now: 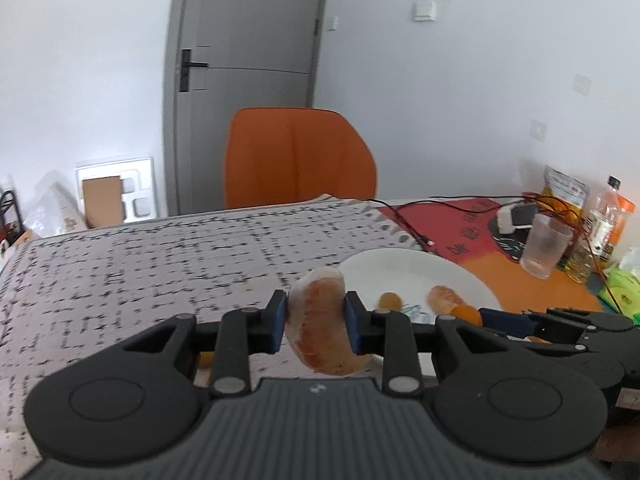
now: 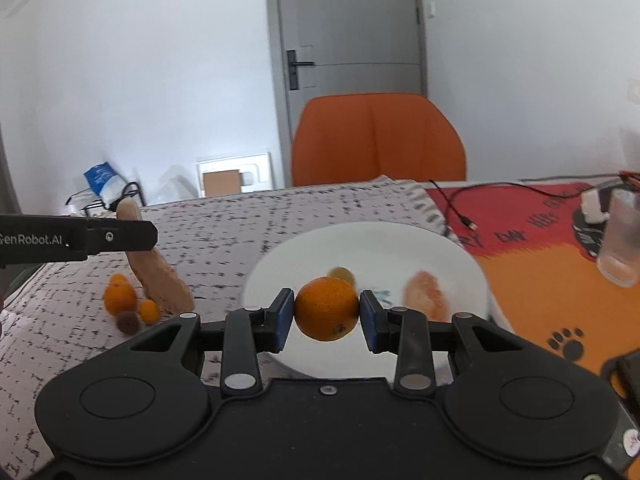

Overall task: Organize fruits
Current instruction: 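Carry the orange with the right tool while the left tool carries the pomelo segment to the bowl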

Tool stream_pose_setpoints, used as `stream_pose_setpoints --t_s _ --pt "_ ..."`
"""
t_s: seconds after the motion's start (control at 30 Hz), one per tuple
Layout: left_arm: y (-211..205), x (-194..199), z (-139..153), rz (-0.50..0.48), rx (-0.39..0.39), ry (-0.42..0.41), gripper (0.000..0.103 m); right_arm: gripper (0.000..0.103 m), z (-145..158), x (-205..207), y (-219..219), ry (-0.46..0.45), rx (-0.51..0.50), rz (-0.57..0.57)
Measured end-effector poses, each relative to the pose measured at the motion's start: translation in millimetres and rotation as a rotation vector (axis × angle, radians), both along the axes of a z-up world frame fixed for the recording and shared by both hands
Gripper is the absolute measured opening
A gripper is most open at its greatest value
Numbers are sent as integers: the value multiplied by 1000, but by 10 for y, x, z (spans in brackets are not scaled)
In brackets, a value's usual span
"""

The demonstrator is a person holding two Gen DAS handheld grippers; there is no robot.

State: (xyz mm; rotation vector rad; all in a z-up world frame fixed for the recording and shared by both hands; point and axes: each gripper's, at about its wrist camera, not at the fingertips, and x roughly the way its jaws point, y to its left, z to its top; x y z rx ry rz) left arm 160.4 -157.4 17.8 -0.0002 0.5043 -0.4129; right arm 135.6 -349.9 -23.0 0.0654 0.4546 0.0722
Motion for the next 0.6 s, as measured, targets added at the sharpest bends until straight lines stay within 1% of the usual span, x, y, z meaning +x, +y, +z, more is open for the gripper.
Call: stream_pose_setpoints --t_s 0.17,0.3,0.6 --pt "-229 39 -28 -58 0 9 29 34 -81 12 -151 14 6 -32" --pt "-367 73 -58 -95 -4 29 29 36 -132 12 -271 21 32 -52" --pt "-617 238 -218 -118 32 84 29 36 -164 -90 -456 3 57 -91"
